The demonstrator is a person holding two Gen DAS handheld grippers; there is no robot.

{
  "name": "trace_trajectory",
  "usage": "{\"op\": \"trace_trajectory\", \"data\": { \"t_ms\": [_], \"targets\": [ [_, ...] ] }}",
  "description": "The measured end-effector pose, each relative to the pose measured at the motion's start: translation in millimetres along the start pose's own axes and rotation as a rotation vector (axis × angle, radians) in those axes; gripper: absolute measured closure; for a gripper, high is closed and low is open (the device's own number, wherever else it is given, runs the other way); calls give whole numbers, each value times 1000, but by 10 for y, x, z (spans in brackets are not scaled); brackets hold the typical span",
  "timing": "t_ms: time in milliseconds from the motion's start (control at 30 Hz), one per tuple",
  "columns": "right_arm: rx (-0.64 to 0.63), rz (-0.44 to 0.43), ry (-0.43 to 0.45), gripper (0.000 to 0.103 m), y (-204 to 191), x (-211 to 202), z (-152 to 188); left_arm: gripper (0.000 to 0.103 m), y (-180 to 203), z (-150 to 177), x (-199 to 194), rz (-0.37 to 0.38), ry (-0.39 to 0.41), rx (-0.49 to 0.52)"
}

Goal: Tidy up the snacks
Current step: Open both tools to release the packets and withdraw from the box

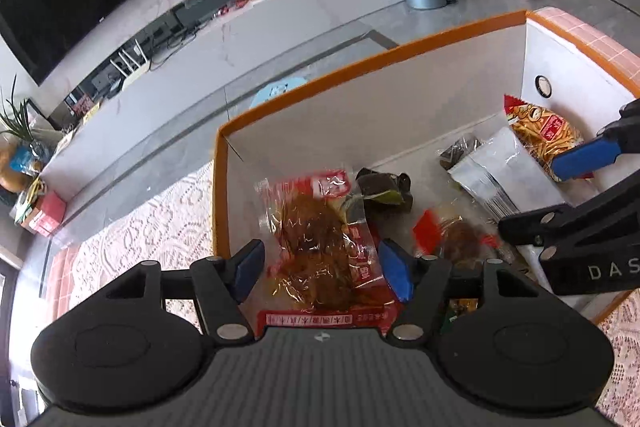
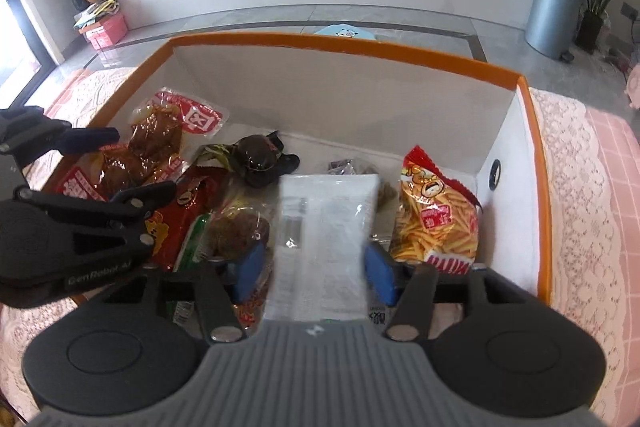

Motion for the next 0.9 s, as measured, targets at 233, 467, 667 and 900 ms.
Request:
{"op": "trace_trajectory", "data": {
  "t_ms": [233,467,667,900],
  "targets": [
    [-21,29,26,19,-51,-225,-13,23,-32,-84,-315,0,87,-8],
    [19,44,86,11,-19,-715,-70,23,-165,-160,-786,-18,164,-81],
    [24,84,186,11,-82,-1309,-75,23,-256,-122,-1352,-47,301,-190],
    [60,159,305,11,-136,-1929,223,24,-306,81,-1902,-125,437,-267]
  ]
}}
Point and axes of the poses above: each gripper's, at about its wrist camera, not at the fingertips, and x roughly the way its jaws point, y to its right, z to its underside, the point moved 7 cm from there along x, roughly the way its jaws point, and after that the axes turned 1 degree about -x, right-handed, at the moved point
